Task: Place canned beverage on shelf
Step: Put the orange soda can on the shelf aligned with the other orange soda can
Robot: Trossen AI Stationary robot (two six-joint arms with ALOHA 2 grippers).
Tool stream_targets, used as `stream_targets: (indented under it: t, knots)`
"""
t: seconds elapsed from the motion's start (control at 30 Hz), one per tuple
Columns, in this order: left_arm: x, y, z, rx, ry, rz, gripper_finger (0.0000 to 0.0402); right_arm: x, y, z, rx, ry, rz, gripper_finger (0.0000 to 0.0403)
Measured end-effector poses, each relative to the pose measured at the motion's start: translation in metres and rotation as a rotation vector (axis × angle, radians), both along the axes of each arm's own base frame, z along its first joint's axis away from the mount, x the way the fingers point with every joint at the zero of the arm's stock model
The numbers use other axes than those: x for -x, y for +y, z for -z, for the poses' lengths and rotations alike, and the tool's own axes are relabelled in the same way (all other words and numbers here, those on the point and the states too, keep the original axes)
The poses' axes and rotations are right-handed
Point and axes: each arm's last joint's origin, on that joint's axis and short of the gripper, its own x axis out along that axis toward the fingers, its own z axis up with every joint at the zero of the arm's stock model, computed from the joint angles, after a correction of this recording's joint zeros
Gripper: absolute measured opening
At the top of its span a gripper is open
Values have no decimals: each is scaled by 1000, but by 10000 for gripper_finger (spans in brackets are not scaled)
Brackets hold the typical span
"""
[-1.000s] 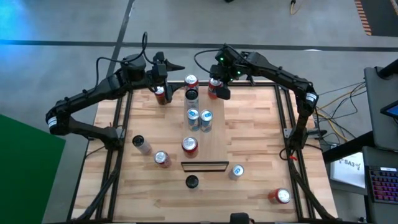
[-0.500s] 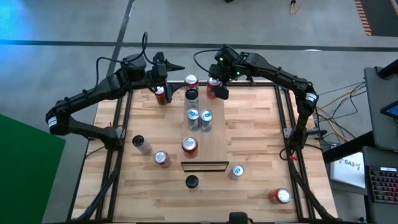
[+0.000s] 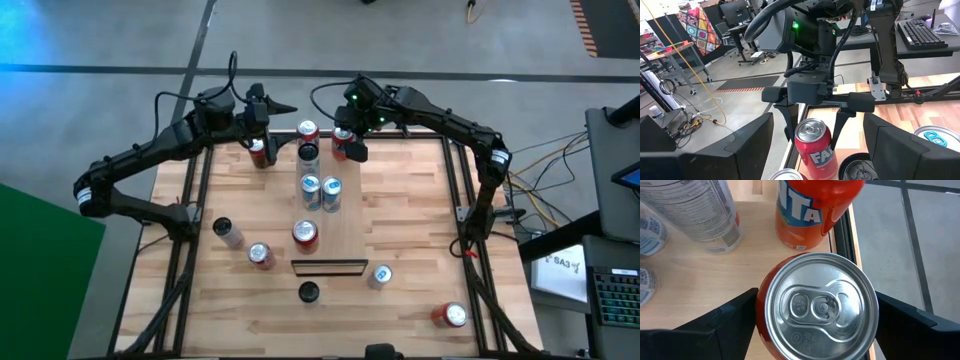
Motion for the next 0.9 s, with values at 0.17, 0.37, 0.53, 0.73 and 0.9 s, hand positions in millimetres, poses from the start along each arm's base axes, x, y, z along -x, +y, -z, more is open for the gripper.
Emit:
stream_targets:
  t: [0.17, 0.37, 0.53, 0.73, 0.9]
  knots:
    - [0, 0, 0, 3, 0, -1, 276, -1, 0, -1, 0, -9, 5, 330]
    - [0, 0, 0, 4, 0, -1, 276, -2, -1, -2, -17, -36, 37, 339]
    - [0, 0, 1, 10, 6, -1, 276, -1, 0, -3, -18, -37, 38, 340]
    - [0, 0, 1, 14, 8, -1, 276, -1, 0, -6, -2, -50, 29, 341]
    - [0, 0, 1, 22, 6, -1, 276, 0, 1, -15, 13, -75, 27, 341]
